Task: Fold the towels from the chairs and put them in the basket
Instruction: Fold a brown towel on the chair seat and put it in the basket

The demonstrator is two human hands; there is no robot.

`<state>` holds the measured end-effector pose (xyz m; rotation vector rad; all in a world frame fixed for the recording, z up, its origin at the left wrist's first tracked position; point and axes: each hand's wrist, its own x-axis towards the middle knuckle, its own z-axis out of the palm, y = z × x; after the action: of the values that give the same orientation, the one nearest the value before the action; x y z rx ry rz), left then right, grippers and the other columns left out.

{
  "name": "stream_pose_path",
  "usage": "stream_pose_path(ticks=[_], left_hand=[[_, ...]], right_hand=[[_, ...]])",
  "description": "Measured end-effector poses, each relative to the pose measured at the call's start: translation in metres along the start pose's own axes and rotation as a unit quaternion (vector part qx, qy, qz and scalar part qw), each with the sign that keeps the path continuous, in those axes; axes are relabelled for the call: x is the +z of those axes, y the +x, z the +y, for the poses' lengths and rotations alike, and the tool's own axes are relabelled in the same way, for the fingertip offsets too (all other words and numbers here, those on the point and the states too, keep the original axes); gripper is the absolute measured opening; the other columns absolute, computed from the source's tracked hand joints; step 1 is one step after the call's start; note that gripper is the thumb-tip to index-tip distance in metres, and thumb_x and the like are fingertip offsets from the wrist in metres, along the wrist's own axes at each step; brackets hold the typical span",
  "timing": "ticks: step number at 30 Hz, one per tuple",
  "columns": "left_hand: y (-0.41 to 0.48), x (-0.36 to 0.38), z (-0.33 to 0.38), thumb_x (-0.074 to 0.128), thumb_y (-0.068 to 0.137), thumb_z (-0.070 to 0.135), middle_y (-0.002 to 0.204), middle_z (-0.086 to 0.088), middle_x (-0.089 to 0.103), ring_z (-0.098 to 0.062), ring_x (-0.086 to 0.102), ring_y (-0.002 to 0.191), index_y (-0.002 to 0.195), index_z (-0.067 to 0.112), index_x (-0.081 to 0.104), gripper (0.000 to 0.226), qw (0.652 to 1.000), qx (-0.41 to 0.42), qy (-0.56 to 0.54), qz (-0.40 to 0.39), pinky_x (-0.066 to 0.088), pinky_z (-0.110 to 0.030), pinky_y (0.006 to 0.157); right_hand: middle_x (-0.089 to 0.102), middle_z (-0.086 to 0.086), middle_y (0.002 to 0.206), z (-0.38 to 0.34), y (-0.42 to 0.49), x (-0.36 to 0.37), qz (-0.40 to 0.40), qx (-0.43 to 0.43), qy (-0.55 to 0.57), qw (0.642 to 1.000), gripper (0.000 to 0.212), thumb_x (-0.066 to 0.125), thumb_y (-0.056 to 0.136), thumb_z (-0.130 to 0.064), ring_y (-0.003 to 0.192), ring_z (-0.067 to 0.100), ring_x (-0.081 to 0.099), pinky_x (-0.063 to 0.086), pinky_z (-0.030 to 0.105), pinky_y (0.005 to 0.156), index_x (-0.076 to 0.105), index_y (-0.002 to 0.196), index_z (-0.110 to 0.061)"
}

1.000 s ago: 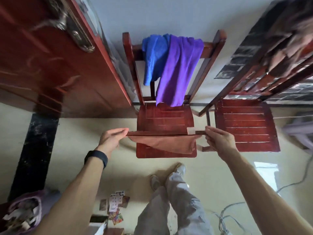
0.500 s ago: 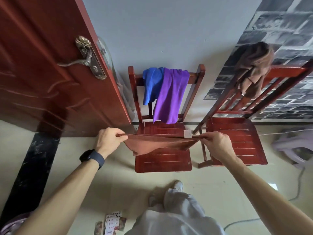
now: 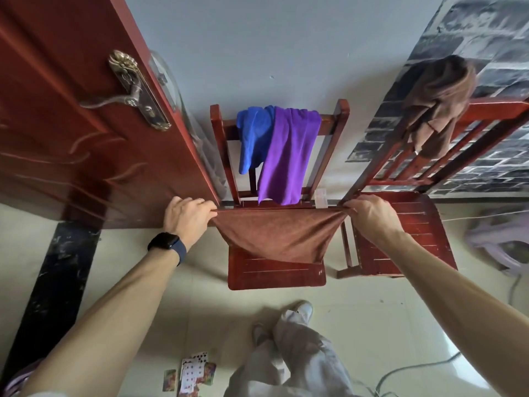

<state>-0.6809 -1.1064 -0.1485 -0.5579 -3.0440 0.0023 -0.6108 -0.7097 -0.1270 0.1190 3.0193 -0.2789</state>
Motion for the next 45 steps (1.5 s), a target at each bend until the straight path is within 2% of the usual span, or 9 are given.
stream_pose_path(ticks=[9,16,24,31,34,37,39,41,45], left_hand=[[0.06,-0.002,0.001,0.072,0.085,0.034,0.08,-0.002,0.073,-0.028,0.067,0.073,0.09,0.025,0.076,0.011,0.999,-0.037,0.032,0.023,0.038,-0.039,0.076],[0.039,0.023,0.0,0.075,0.084,0.032,0.079,0.0,0.073,-0.028,0.066,0.07,0.09,0.026,0.076,0.008,0.999,-0.044,-0.001,0.017,0.038,-0.039,0.074],[-0.04,0.113,0.013,0.083,0.076,0.026,0.075,0.001,0.074,-0.028,0.067,0.065,0.083,0.025,0.077,0.01,0.993,-0.062,-0.044,-0.095,0.043,-0.035,0.065],[-0.127,0.205,0.039,0.068,0.089,0.033,0.09,0.003,0.075,-0.027,0.068,0.082,0.098,0.031,0.076,0.012,0.966,-0.073,-0.035,-0.247,0.043,-0.036,0.077],[-0.151,0.222,0.045,0.063,0.092,0.036,0.097,0.004,0.075,-0.026,0.068,0.088,0.104,0.031,0.074,0.017,0.952,-0.072,-0.035,-0.294,0.043,-0.035,0.078],[-0.157,0.232,0.046,0.067,0.09,0.037,0.1,0.002,0.076,-0.026,0.068,0.089,0.103,0.03,0.075,0.018,0.944,-0.107,-0.087,-0.3,0.05,-0.035,0.076],[-0.15,0.24,0.042,0.072,0.087,0.037,0.099,0.004,0.075,-0.024,0.068,0.09,0.1,0.027,0.076,0.017,0.917,-0.186,-0.189,-0.298,0.053,-0.033,0.074],[-0.134,0.253,0.035,0.077,0.083,0.035,0.094,0.008,0.074,-0.016,0.068,0.09,0.097,0.024,0.077,0.018,0.849,-0.281,-0.316,-0.316,0.052,-0.028,0.077],[-0.094,0.282,0.019,0.081,0.08,0.031,0.098,0.004,0.076,-0.012,0.069,0.098,0.099,0.017,0.076,0.023,0.711,-0.388,-0.506,-0.295,0.049,-0.026,0.087]], right_hand=[[0.07,0.012,0.099,0.003,0.049,-0.006,0.026,0.05,0.048,0.997,0.017,0.064,0.096,-0.021,0.094,0.036,0.064,0.057,0.044,0.074,0.078,0.103,-0.013],[0.069,0.006,0.106,0.007,0.041,0.028,0.005,0.053,0.044,0.998,0.018,0.062,0.097,-0.02,0.101,0.032,0.061,0.053,0.041,0.079,0.077,0.107,-0.017],[0.071,0.009,0.097,0.021,-0.021,0.135,-0.03,0.033,0.016,0.999,0.012,0.079,0.083,-0.012,0.087,0.037,0.066,0.059,0.044,0.067,0.077,0.095,-0.012],[0.07,0.002,0.113,0.032,-0.099,0.241,-0.199,0.109,0.012,0.974,0.017,0.067,0.094,-0.02,0.102,0.03,0.063,0.058,0.042,0.079,0.078,0.105,-0.016],[0.068,0.0,0.119,0.032,-0.12,0.26,-0.244,0.135,0.042,0.959,0.02,0.065,0.095,-0.025,0.108,0.028,0.06,0.055,0.041,0.087,0.076,0.111,-0.02],[0.071,0.003,0.115,0.036,-0.124,0.273,-0.25,0.158,0.091,0.951,0.018,0.07,0.092,-0.023,0.102,0.029,0.064,0.056,0.04,0.084,0.078,0.108,-0.019],[0.073,0.002,0.108,0.041,-0.114,0.282,-0.229,0.191,0.157,0.941,0.015,0.074,0.089,-0.023,0.094,0.025,0.068,0.053,0.032,0.081,0.079,0.103,-0.018],[0.073,0.0,0.096,0.048,-0.096,0.288,-0.226,0.25,0.233,0.912,0.014,0.077,0.087,-0.025,0.087,0.019,0.067,0.047,0.027,0.076,0.079,0.099,-0.017],[0.068,0.003,0.082,0.067,-0.053,0.303,-0.196,0.363,0.439,0.798,0.01,0.081,0.083,-0.024,0.078,0.018,0.058,0.046,0.034,0.071,0.078,0.092,-0.019]])
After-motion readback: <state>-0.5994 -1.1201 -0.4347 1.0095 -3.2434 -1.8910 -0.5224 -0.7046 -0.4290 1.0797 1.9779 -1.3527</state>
